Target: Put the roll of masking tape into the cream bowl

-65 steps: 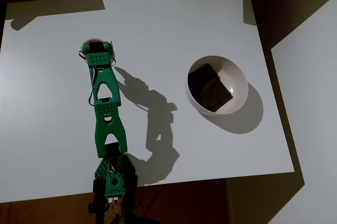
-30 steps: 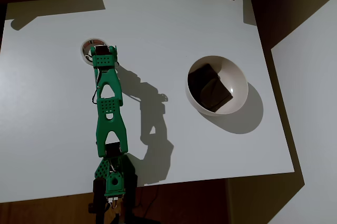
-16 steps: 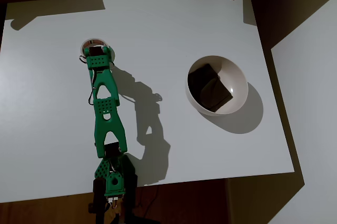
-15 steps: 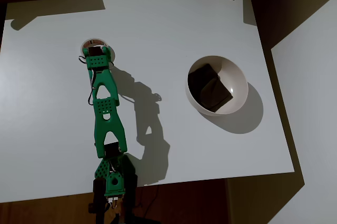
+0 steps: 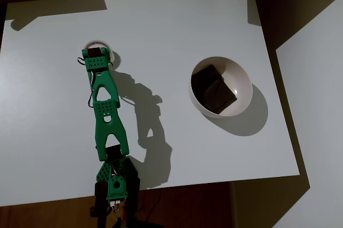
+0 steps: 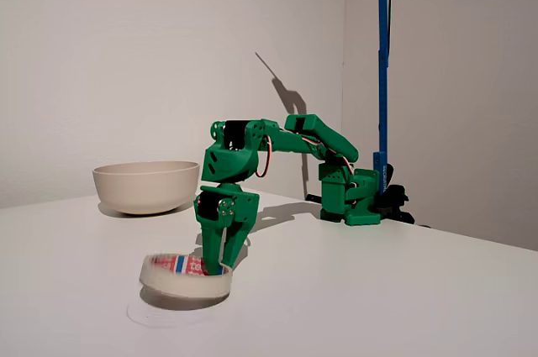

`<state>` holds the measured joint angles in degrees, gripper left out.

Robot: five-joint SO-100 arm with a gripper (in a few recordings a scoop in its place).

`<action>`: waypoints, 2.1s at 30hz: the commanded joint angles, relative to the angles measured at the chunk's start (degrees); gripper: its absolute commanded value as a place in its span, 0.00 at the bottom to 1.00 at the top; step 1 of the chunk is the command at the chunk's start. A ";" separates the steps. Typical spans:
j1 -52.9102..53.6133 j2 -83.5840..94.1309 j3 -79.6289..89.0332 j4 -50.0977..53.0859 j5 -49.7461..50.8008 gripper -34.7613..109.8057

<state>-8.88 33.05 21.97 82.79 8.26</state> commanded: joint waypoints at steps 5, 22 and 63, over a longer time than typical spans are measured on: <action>-0.62 4.22 -3.69 0.88 0.70 0.18; -0.62 37.88 -3.69 11.69 5.63 0.18; 70.49 42.10 -3.60 -0.53 -4.39 0.18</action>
<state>58.80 78.22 20.92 87.80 4.48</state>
